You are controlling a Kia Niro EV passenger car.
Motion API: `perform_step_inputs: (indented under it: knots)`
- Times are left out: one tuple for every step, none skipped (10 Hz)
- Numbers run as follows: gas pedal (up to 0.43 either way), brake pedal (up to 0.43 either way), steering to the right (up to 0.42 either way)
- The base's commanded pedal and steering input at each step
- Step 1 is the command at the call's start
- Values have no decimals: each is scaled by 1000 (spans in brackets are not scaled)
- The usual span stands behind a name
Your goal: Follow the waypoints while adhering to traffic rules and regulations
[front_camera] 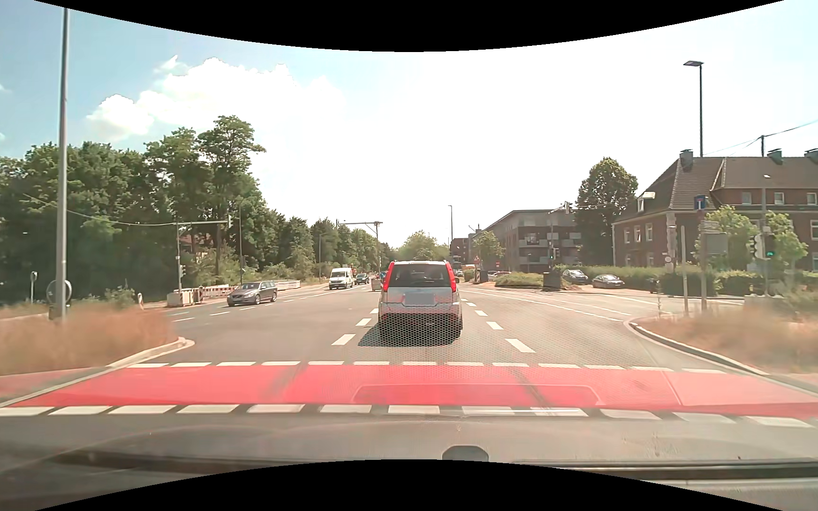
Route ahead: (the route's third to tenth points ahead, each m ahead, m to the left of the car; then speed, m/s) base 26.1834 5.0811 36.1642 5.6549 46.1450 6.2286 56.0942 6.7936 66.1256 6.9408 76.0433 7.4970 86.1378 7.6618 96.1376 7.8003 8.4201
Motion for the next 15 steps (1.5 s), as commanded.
perform_step_inputs:
  knots:
    - [169,18,-13]
    - [169,18,-14]
    - [169,18,-14]
    - [169,18,-14]
    - [169,18,-14]
    - [169,18,-14]
    - [169,18,-14]
    - [177,18,-12]
    - [197,18,-4]
    - [197,18,0]
    - [220,18,1]
    - [220,18,1]
    - [209,18,1]
    - [169,18,1]
    - [150,18,1]
